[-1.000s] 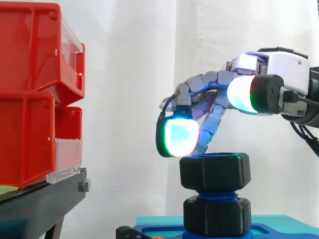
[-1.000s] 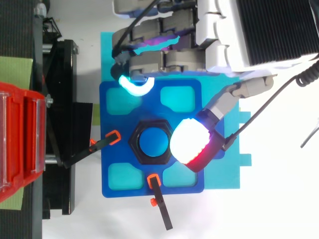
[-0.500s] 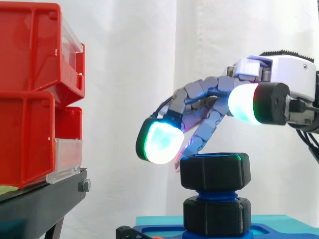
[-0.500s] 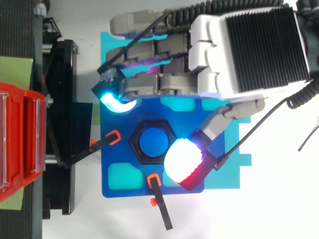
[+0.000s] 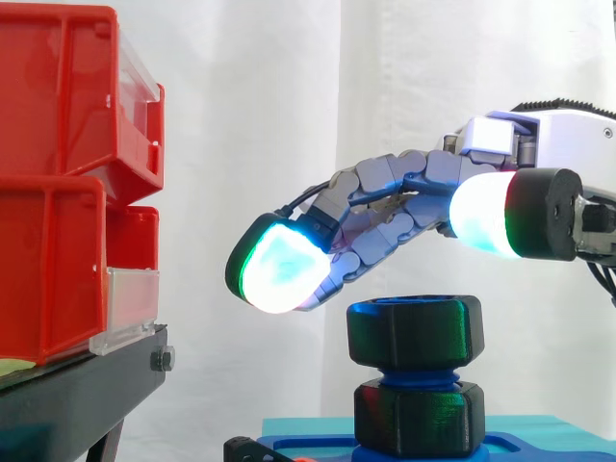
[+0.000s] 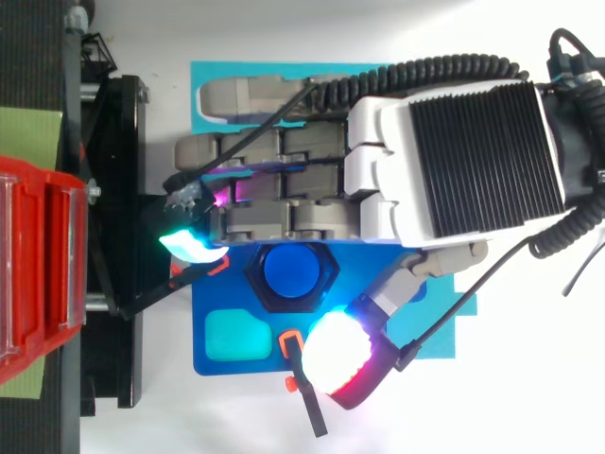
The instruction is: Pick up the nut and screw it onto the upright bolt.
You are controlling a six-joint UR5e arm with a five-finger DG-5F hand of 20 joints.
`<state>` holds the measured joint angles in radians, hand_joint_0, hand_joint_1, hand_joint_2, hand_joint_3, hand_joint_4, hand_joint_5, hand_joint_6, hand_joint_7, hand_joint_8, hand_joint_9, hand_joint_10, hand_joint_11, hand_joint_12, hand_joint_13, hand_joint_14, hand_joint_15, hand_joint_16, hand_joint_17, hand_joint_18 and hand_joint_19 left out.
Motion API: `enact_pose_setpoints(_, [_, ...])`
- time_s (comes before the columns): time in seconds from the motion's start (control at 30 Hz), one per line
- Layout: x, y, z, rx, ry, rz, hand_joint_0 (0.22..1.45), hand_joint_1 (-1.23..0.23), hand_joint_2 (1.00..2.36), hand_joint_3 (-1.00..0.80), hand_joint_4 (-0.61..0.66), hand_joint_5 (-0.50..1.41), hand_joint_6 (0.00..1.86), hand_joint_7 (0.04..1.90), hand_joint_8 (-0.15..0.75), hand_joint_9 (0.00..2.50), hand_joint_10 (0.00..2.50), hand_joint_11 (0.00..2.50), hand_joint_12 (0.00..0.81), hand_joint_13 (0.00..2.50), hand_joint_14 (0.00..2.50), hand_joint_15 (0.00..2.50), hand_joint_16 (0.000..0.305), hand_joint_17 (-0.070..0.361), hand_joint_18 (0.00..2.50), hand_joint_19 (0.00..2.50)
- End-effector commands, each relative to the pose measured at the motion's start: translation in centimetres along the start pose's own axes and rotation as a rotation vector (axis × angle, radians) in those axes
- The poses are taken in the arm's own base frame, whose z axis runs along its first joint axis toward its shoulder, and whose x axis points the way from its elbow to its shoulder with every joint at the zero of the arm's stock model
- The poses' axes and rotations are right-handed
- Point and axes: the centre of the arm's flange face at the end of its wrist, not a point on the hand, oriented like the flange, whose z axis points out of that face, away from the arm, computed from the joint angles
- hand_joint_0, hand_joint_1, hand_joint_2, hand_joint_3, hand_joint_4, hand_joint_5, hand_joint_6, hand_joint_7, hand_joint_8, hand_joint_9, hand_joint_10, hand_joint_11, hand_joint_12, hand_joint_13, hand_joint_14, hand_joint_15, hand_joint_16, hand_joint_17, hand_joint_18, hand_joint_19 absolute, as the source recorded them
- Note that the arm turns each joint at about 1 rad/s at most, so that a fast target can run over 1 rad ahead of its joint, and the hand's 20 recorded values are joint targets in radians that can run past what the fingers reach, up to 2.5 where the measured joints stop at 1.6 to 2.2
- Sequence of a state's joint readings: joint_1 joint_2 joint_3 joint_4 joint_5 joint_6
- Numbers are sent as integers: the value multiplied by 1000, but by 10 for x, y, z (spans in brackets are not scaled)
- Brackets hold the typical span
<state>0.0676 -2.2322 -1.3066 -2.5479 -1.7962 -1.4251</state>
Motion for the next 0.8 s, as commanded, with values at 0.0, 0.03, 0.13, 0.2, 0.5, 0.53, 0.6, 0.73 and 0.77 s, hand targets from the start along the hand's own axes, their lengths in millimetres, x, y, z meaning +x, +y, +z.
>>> enact_pose_setpoints(0.0, [2,4,1,3,7,2,478,-133,1000,-500,162,-151,501,595,184,578,0,0,267,329,0,0,32,71,0,0])
enact_pose_setpoints(0.03, [2,4,1,3,9,2,477,-131,1000,-500,167,-141,501,605,186,576,0,0,269,326,0,0,32,71,0,0])
enact_pose_setpoints(0.13, [4,6,1,1,16,4,481,-130,1000,-500,193,-96,503,784,202,610,0,0,276,337,0,0,31,70,0,0])
enact_pose_setpoints(0.2, [3,9,2,-2,17,5,484,-130,1000,-500,215,-83,503,844,209,636,0,0,277,346,0,0,31,70,0,0])
enact_pose_setpoints(0.5, [4,10,2,-5,18,-5,500,-151,1000,-500,250,-46,504,1018,220,716,0,0,266,424,0,0,29,65,8,0])
enact_pose_setpoints(0.53, [5,10,2,-6,19,-5,501,-156,1000,-500,248,-40,504,1056,224,731,0,0,264,443,0,0,29,65,19,0])
enact_pose_setpoints(0.6, [4,10,2,-6,19,-5,504,-159,1000,-500,243,-34,505,1098,227,749,0,0,262,452,0,0,29,65,36,0])
enact_pose_setpoints(0.73, [5,10,1,-3,29,-3,508,-172,1000,-500,234,-23,505,1183,230,781,0,0,254,470,0,0,28,63,72,0])
enact_pose_setpoints(0.77, [5,10,1,-2,30,-3,509,-175,1000,-500,212,-18,505,1223,232,795,0,0,252,486,0,0,28,62,74,0])
